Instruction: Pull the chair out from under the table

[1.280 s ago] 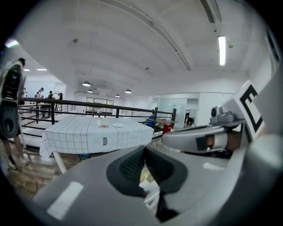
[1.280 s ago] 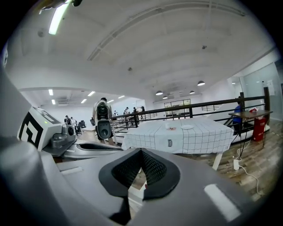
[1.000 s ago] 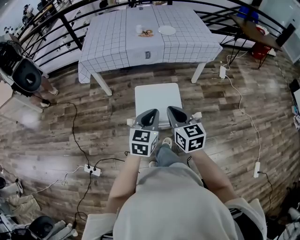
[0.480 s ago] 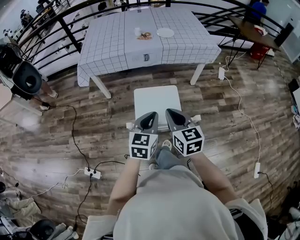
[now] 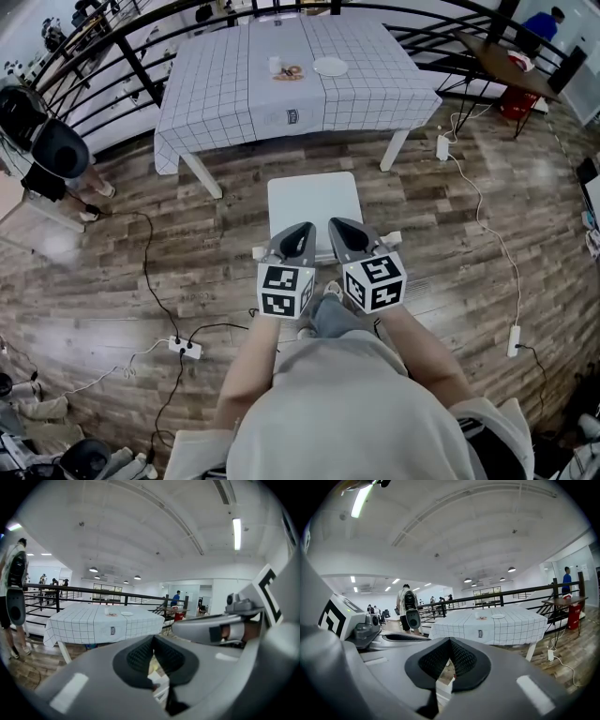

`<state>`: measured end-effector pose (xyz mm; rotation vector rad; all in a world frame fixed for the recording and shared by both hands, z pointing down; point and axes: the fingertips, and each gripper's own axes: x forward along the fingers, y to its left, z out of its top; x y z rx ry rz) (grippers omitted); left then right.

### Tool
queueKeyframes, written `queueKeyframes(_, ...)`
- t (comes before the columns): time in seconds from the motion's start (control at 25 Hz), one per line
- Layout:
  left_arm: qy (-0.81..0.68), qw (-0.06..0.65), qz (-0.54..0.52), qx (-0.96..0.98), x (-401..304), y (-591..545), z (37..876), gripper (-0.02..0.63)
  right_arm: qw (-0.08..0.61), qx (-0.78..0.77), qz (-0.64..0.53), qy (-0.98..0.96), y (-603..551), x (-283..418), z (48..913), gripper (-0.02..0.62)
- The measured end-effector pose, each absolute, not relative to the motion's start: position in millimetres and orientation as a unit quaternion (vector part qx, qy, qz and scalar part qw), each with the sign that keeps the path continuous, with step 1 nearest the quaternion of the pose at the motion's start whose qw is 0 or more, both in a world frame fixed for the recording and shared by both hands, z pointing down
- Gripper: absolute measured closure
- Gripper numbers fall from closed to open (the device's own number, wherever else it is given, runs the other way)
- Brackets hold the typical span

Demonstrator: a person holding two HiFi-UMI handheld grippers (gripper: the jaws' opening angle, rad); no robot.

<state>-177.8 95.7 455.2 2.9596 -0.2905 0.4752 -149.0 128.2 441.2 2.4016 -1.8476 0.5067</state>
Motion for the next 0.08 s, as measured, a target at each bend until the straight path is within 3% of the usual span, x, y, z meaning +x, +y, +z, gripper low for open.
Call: queueKeyframes(0.08, -0.096, 0.065, 0.158, 0.981, -176.3, 95.6, 454.4, 0.595, 0.034, 0.781, 0.164, -0.602, 127.3, -148.7, 440.1, 0.597)
